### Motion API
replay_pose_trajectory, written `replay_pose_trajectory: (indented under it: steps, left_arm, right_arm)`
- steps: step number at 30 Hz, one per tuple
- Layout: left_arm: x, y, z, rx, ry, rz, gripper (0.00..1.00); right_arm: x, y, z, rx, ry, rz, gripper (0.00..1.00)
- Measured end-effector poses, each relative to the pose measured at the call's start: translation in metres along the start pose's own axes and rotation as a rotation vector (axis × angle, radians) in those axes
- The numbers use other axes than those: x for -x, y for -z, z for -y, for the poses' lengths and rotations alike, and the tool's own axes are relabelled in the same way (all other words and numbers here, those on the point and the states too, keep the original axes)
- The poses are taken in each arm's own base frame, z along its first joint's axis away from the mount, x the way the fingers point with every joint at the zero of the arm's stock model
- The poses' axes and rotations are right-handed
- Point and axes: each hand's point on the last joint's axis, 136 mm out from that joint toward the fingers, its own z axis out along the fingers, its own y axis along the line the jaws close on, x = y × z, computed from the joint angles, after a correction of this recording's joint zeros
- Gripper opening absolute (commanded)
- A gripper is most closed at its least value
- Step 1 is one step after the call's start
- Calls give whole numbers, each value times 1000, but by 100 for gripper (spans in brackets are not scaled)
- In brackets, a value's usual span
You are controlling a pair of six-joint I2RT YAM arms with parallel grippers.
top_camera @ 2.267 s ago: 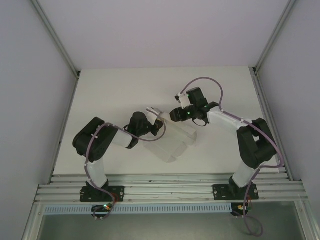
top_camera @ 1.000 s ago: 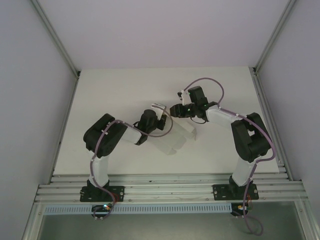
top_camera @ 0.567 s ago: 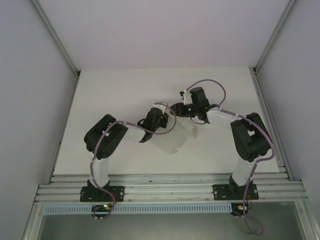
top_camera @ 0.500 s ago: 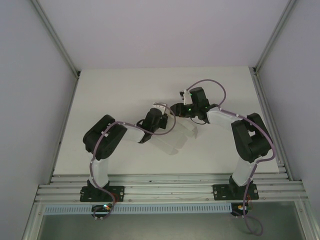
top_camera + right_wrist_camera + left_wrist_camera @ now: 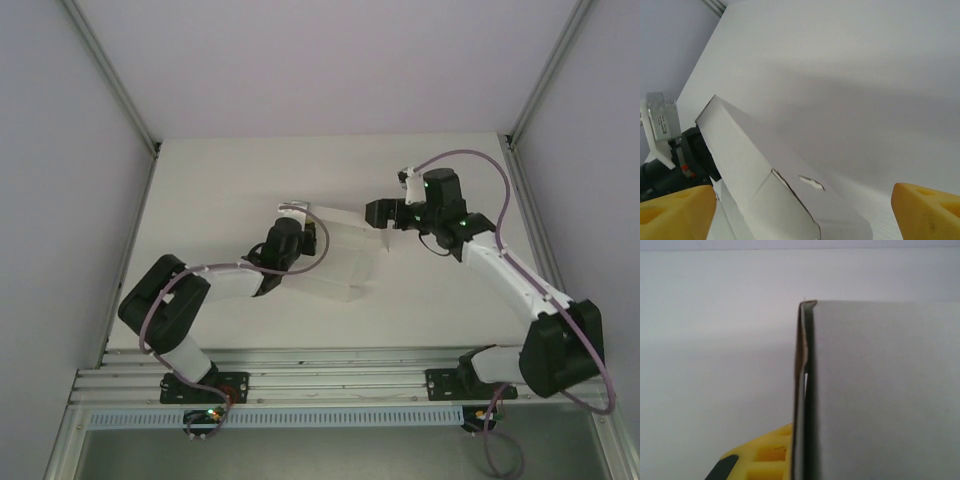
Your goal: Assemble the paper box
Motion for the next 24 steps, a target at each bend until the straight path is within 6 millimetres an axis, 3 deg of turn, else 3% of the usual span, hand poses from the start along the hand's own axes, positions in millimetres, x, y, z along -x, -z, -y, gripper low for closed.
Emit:
replay_pose_trajectory:
  steps: [8, 13, 19, 24]
  left_arm:
    - [-3, 5, 0, 0, 15, -16, 0]
    - [-8, 5, 1, -10, 25, -38, 0]
    - [-12, 5, -1, -2, 54, -57, 0]
    - [-15, 3, -5, 15, 102, -63, 0]
  right_arm:
    - [-36, -14, 25, -77, -12, -96, 94]
    - [-53, -30, 29, -77, -17, -139, 99]
    - [-49, -49, 18, -47, -12, -106, 100]
    - [-41, -56, 20, -91, -30, -5, 100]
